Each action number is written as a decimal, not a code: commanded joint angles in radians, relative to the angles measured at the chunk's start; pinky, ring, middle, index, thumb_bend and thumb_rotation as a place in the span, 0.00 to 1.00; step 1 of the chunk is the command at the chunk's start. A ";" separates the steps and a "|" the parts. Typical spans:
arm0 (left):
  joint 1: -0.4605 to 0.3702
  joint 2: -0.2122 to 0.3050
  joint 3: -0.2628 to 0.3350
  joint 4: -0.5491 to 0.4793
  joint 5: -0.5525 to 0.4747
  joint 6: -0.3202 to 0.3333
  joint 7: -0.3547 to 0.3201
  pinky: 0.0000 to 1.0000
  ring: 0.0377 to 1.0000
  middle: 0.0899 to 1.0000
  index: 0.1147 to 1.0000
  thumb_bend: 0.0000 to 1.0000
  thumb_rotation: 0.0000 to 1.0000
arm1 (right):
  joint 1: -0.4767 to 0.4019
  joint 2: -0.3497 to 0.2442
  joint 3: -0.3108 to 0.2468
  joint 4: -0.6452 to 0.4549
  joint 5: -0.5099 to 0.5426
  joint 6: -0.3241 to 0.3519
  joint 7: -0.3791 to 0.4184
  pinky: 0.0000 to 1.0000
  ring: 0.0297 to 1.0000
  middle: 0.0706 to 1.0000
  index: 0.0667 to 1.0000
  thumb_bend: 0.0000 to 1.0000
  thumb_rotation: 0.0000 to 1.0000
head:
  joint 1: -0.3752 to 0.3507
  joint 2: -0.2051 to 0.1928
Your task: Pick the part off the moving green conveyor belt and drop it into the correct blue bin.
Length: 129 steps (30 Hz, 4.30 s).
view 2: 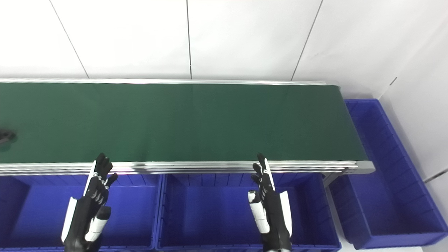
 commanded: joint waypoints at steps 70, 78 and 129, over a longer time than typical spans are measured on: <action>-0.029 -0.113 -0.028 0.153 0.105 -0.147 0.027 0.85 0.94 1.00 1.00 0.81 0.78 | -0.087 -0.097 -0.068 0.180 0.077 -0.106 0.037 0.98 0.99 1.00 1.00 0.70 1.00 | 0.238 -0.159; -0.048 -0.154 -0.024 0.192 0.133 -0.153 0.073 0.81 0.89 0.96 1.00 0.91 0.78 | -0.106 -0.106 -0.087 0.210 0.097 -0.118 0.043 0.99 1.00 1.00 1.00 0.71 1.00 | 0.287 -0.174; -0.054 -0.077 -0.050 0.056 0.005 -0.014 -0.031 0.95 0.99 1.00 1.00 0.78 0.81 | -0.445 -0.158 -0.019 -0.001 -0.411 0.219 0.148 0.66 0.79 0.85 0.90 0.98 0.31 | 0.043 0.019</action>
